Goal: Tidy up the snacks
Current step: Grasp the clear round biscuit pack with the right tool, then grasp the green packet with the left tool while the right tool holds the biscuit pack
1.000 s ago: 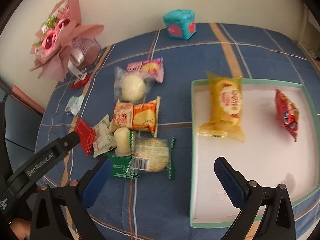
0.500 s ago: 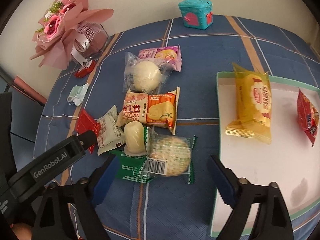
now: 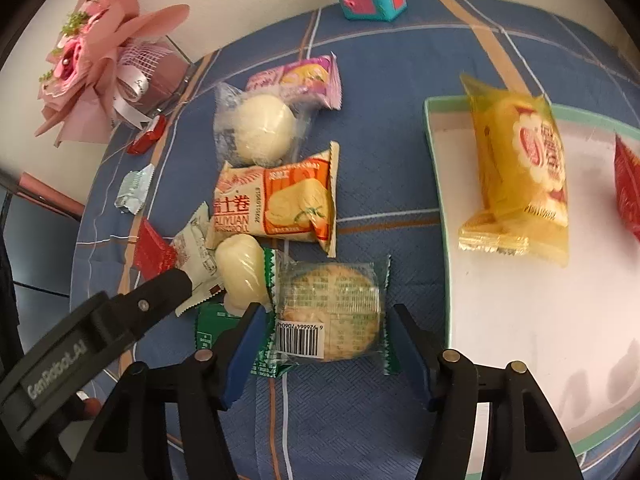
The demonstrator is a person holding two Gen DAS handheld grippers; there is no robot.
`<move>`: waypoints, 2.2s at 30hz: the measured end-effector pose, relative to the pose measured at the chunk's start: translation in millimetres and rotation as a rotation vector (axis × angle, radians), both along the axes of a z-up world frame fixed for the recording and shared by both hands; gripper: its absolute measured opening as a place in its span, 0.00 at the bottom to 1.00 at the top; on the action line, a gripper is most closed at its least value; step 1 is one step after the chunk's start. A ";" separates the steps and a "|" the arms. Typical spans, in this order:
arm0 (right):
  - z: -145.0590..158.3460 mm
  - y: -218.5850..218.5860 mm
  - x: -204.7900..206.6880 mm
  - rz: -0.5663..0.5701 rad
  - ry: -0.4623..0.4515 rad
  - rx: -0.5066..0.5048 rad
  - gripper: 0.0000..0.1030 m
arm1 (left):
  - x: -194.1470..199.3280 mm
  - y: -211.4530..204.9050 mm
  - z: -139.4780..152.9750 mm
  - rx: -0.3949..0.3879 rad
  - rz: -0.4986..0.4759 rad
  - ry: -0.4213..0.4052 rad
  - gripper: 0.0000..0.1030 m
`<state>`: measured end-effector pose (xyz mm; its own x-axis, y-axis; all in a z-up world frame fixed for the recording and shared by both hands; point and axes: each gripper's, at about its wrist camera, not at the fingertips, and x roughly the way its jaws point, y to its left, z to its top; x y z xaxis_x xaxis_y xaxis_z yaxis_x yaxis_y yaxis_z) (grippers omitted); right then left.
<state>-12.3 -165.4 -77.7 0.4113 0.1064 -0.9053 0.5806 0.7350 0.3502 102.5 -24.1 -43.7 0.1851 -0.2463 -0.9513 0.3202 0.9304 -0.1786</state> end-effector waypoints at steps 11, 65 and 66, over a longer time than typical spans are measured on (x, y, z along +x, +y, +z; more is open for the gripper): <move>0.9 -3.6 -7.5 0.001 0.018 -0.004 0.54 | -6.2 -16.6 -13.7 0.004 -0.039 0.060 0.97; -0.9 12.8 -9.2 0.079 0.086 -0.054 0.54 | -14.5 -33.8 -67.8 0.078 -0.060 0.161 0.97; -1.2 13.1 -8.7 0.080 0.086 -0.056 0.54 | -17.2 -27.2 -67.3 0.072 -0.057 0.162 0.97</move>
